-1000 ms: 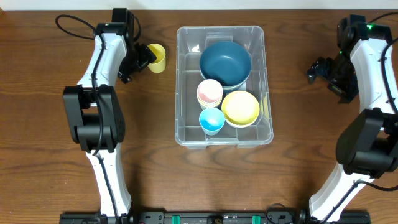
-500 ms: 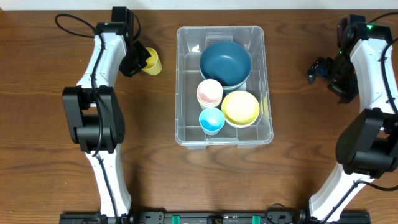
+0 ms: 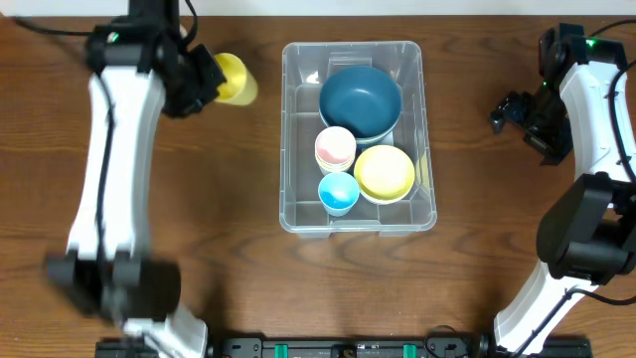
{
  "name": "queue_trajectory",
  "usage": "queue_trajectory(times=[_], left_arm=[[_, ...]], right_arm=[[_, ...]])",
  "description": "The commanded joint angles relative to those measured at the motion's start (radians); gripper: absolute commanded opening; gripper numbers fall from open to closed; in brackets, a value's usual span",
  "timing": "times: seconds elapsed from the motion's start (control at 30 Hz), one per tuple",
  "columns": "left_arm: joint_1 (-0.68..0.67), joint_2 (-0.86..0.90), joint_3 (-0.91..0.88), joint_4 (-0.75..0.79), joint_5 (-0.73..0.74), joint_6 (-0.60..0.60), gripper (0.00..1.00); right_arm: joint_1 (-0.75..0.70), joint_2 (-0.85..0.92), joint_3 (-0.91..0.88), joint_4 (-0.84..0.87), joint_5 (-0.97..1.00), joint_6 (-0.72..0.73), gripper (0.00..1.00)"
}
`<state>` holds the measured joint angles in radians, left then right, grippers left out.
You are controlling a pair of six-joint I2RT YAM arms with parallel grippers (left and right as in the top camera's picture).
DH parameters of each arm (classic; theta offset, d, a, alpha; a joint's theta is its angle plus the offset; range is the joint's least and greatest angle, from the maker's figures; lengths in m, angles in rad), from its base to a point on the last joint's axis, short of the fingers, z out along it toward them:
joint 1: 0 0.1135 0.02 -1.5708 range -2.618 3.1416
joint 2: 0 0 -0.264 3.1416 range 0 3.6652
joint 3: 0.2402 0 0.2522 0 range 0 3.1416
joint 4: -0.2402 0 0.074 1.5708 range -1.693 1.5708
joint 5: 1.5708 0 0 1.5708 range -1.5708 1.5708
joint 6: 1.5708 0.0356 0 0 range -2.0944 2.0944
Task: Pack container
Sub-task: 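Lift the yellow cup and carry it over the light blue cup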
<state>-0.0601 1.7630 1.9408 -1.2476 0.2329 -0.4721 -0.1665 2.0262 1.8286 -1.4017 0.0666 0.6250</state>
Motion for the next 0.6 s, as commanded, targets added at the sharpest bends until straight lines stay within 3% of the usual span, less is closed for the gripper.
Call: queue_trajectory(times=[0.0, 0.3, 0.57], left_arm=[[-0.099, -0.111, 0.007, -0.068, 0.04, 0.088, 0.06], [-0.361, -0.171, -0.029, -0.158, -0.022, 0.078, 0.06], [-0.459, -0.068, -0.067, -0.166, -0.069, 0.041, 0.06]], right_arm=[[0.003, -0.016, -0.001, -0.001, 0.004, 0.018, 0.99], [0.003, -0.016, -0.001, -0.001, 0.004, 0.018, 0.99], [0.004, -0.016, -0.001, -0.001, 0.004, 0.018, 0.99]])
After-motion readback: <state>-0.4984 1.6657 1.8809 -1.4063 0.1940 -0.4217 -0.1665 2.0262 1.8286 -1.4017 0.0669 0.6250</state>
